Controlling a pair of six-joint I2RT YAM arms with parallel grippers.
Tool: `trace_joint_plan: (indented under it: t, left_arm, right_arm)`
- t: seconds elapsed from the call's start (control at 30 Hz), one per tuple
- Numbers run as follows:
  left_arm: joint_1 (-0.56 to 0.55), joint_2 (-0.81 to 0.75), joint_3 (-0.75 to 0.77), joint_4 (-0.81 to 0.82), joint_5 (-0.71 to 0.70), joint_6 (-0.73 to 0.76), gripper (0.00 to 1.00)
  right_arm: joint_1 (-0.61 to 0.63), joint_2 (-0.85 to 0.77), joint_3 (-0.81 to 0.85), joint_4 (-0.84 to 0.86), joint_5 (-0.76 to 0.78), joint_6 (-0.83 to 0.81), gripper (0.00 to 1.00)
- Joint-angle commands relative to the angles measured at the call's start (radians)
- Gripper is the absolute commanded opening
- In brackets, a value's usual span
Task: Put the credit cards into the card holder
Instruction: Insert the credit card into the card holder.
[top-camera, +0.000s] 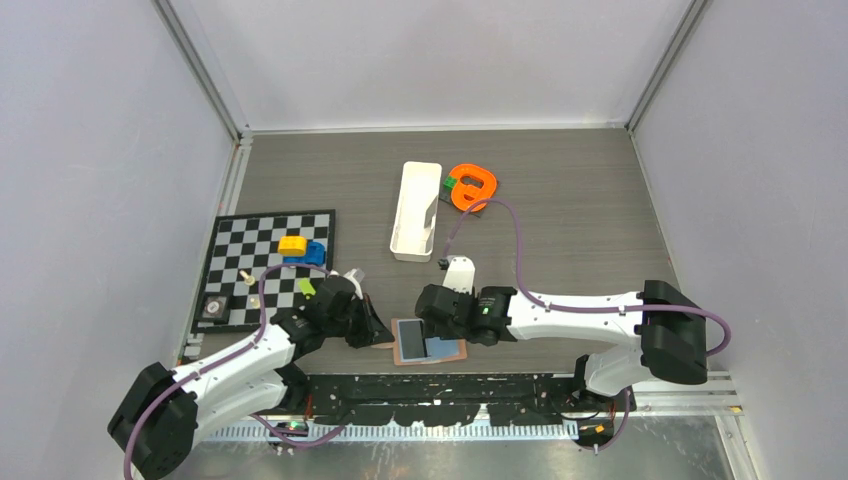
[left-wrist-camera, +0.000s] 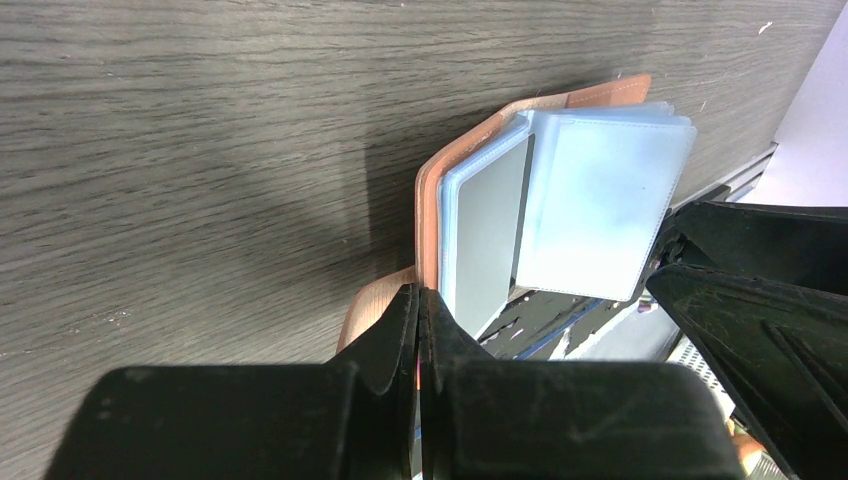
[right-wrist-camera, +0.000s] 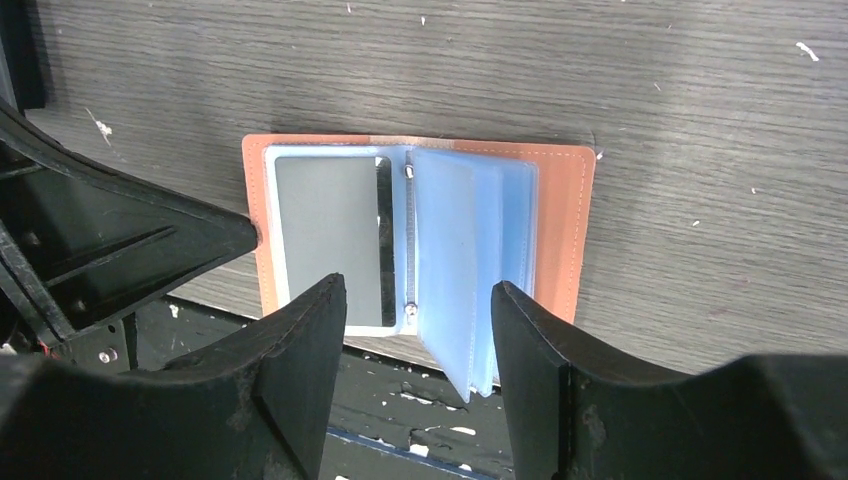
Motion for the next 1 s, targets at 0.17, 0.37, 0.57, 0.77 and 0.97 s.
trace_joint_plan:
  t: [0.17, 0.37, 0.57, 0.77, 0.97]
  left_arm:
    - [-0.003, -0.004, 0.026, 0.010, 0.012, 0.017, 0.00]
    - [-0.003, -0.002, 0.026, 0.011, 0.012, 0.016, 0.00]
    - [-0.003, -0.002, 0.025, 0.012, 0.012, 0.015, 0.00]
    - [-0.004, -0.002, 0.023, 0.011, 0.012, 0.015, 0.00]
    - [-0.003, -0.004, 0.020, 0.012, 0.012, 0.015, 0.00]
  right_arm:
    - [-0.002, 0.008, -0.009, 0.040, -0.002, 0.023, 0.56]
    - [-0.003, 0.015, -0.015, 0.061, -0.017, 0.021, 0.53]
    - [-0.002, 0.031, -0.016, 0.083, -0.036, 0.018, 0.52]
    - [-0.003, 0.037, -0.027, 0.140, -0.074, 0.007, 0.50]
    - [-0.002, 0.016, 0.003, 0.070, -0.031, 0.002, 0.50]
